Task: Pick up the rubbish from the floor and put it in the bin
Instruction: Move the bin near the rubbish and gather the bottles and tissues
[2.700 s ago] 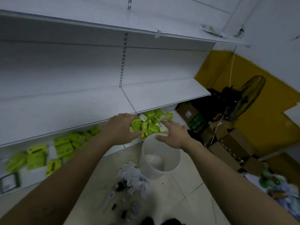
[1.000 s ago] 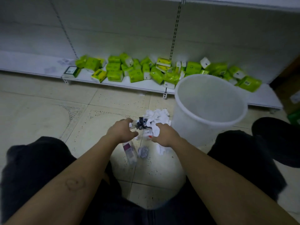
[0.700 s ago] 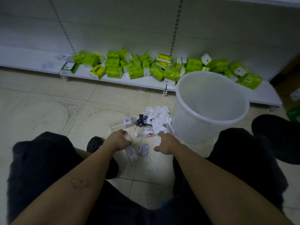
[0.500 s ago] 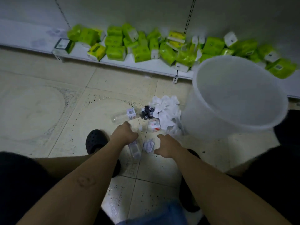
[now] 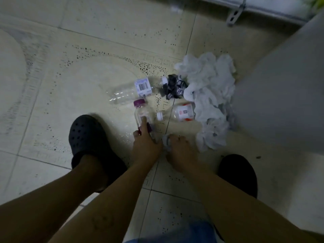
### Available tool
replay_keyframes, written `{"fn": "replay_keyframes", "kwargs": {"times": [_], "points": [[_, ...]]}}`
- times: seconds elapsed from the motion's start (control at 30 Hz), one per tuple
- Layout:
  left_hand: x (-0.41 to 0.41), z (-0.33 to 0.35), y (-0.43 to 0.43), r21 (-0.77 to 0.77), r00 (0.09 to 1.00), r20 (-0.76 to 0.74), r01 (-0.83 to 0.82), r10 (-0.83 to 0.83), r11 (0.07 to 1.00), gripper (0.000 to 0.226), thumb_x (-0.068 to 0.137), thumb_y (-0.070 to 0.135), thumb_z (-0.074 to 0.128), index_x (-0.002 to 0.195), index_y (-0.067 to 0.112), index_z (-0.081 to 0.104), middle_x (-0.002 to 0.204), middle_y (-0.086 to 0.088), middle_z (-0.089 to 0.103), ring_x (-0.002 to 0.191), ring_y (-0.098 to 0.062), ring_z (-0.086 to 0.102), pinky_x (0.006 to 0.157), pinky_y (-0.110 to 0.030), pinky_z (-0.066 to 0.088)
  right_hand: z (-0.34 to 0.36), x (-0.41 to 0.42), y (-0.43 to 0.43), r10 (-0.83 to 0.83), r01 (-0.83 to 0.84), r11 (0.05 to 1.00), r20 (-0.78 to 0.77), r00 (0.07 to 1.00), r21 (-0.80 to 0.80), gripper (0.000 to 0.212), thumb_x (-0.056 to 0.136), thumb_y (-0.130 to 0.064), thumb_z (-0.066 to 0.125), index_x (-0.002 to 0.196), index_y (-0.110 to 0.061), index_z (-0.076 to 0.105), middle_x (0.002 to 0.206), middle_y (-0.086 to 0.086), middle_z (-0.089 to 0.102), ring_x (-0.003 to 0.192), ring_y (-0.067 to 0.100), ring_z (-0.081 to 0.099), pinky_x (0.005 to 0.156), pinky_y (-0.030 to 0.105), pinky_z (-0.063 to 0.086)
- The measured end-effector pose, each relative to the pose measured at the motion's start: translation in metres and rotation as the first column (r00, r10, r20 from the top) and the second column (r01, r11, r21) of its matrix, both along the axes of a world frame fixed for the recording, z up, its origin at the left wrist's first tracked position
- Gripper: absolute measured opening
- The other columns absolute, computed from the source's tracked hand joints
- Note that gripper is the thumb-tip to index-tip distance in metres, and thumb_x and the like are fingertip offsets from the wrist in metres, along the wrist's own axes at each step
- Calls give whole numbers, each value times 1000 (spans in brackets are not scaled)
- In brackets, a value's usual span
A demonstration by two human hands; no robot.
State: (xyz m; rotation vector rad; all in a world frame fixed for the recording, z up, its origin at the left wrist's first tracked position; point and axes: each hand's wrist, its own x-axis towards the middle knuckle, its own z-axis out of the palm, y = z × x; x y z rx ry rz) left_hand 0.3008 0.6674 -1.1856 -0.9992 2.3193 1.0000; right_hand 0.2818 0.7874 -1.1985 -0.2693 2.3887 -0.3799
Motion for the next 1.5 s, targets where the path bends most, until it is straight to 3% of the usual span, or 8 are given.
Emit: {"fn": "replay_keyframes", "kwargs": {"times": [0.23, 0.4, 0.53, 0.7, 0.93, 1.2, 1.33, 1.5], "points": [[3, 15, -8, -9, 999, 31, -43, 44, 999, 95, 63, 75, 38, 143, 52, -8, 130, -19, 47, 104, -37, 59, 84, -50, 53, 4, 2, 0, -90, 90, 995, -2, 996, -33, 25, 87, -14, 52, 112, -16, 55, 120, 13, 52, 109, 29, 52, 85, 31, 42], [-4, 93, -19, -118, 990, -64, 117, -125, 986, 101, 80, 44, 65, 142, 52, -14, 129, -14, 47, 100, -32, 60, 79, -46, 56, 83, -14, 4, -163, 161, 986, -27, 986, -49, 43, 82, -25, 62, 122, -13, 50, 128, 14, 46, 114, 28, 50, 86, 33, 44], [-16, 177, -15, -148, 951, -245, 156, -189, 977, 95, 80, 41, 67, 145, 52, -2, 122, -10, 48, 98, -31, 61, 81, -38, 53, 171, -28, 7, -166, 149, 979, -119, 979, -138, 37, 85, -26, 59, 118, -13, 53, 123, 12, 54, 111, 28, 54, 81, 31, 43], [-20, 284, 10, -230, 842, -459, 196, -284, 953, 80, 76, 42, 68, 143, 42, 26, 120, -8, 54, 102, -31, 60, 78, -36, 48, 287, -32, 54, -360, 246, 897, -284, 889, -367, 44, 89, -29, 54, 129, -17, 40, 116, 11, 61, 102, 33, 60, 79, 34, 47], [-28, 376, 95, -314, 641, -617, 330, -456, 890, 77, 75, 40, 69, 143, 38, 32, 130, -4, 56, 114, -28, 57, 88, -39, 49, 395, -29, 179, -425, 256, 891, -491, 760, -376, 39, 75, -31, 70, 108, -14, 56, 110, 13, 57, 100, 33, 58, 82, 34, 45], [-94, 379, 223, -267, 548, -576, 575, -607, 773, 75, 70, 41, 73, 139, 33, 44, 132, 2, 59, 119, -21, 56, 89, -27, 43, 401, -43, 307, -673, 496, 738, -450, 587, -458, 29, 72, -30, 70, 97, -19, 62, 97, 6, 66, 91, 26, 62, 72, 30, 45], [-133, 342, 256, -222, 593, -503, 615, -629, 757, 69, 69, 43, 74, 133, 33, 51, 125, 2, 64, 113, -21, 60, 87, -26, 44, 369, -69, 337, -708, 576, 703, -332, 624, -416, 17, 72, -28, 69, 79, -19, 56, 93, 7, 67, 91, 26, 62, 72, 30, 47], [-176, 297, 268, -244, 635, -397, 623, -663, 743, 68, 71, 52, 74, 131, 27, 53, 123, -4, 65, 115, -26, 59, 88, -29, 45, 331, -98, 345, -652, 582, 754, -238, 720, -306, 52, 77, -30, 69, 124, -12, 55, 127, 13, 59, 116, 28, 55, 94, 33, 45]]}}
